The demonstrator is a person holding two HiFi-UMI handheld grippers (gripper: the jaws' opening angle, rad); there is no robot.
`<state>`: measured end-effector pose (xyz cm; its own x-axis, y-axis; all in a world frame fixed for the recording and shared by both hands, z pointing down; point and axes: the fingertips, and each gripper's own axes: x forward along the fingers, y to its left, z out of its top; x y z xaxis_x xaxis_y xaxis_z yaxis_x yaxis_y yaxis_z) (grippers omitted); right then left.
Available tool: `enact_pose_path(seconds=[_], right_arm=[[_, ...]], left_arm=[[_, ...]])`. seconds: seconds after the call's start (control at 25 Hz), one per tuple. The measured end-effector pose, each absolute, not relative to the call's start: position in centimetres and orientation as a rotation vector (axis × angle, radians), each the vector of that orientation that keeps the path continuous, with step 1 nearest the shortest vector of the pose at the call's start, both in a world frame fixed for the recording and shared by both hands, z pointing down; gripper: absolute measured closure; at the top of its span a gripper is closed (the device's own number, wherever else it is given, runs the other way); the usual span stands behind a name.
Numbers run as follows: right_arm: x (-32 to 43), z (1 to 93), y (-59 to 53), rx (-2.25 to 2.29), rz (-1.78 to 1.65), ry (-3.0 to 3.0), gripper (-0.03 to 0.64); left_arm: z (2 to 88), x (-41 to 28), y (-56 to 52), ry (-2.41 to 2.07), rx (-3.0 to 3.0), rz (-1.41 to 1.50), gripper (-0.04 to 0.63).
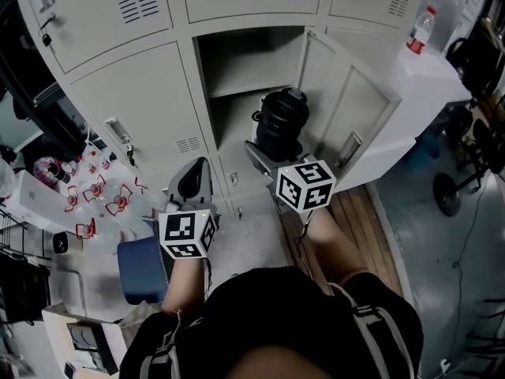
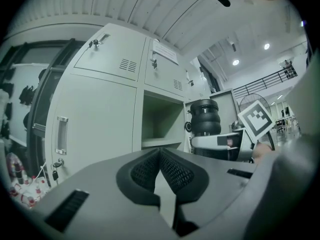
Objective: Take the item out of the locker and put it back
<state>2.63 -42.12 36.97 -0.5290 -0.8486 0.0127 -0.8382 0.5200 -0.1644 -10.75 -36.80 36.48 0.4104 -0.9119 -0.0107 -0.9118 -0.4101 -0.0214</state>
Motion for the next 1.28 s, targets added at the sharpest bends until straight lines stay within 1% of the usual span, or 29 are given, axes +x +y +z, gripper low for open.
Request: enact_pose_path(seconds=[0.24, 0.72, 1.0, 1.28], right_arm=[[1.4, 34.3, -47.1, -1.293, -0.522, 2.583, 0.21], [-0.3, 30.1, -58.1, -1.162, -0.758, 2.477, 0.21], [0.2, 29.5, -63.5, -1.396, -0.656, 2.5, 0.212], [-0.3, 30.3, -67.0, -1.791, -0.316, 2.64, 0.212]], left_arm=[[36.2, -12.6, -36.7, 1.737, -2.577, 0.004, 0.583], [35.2, -17.6, -37.4, 1.823, -2.477, 0.03, 0.583], [35.0, -20.0, -38.1, 1.877, -2.433, 0.033, 0.583], [34.9, -21.0, -38.4, 1.905, -2.407, 0.042, 0.583]])
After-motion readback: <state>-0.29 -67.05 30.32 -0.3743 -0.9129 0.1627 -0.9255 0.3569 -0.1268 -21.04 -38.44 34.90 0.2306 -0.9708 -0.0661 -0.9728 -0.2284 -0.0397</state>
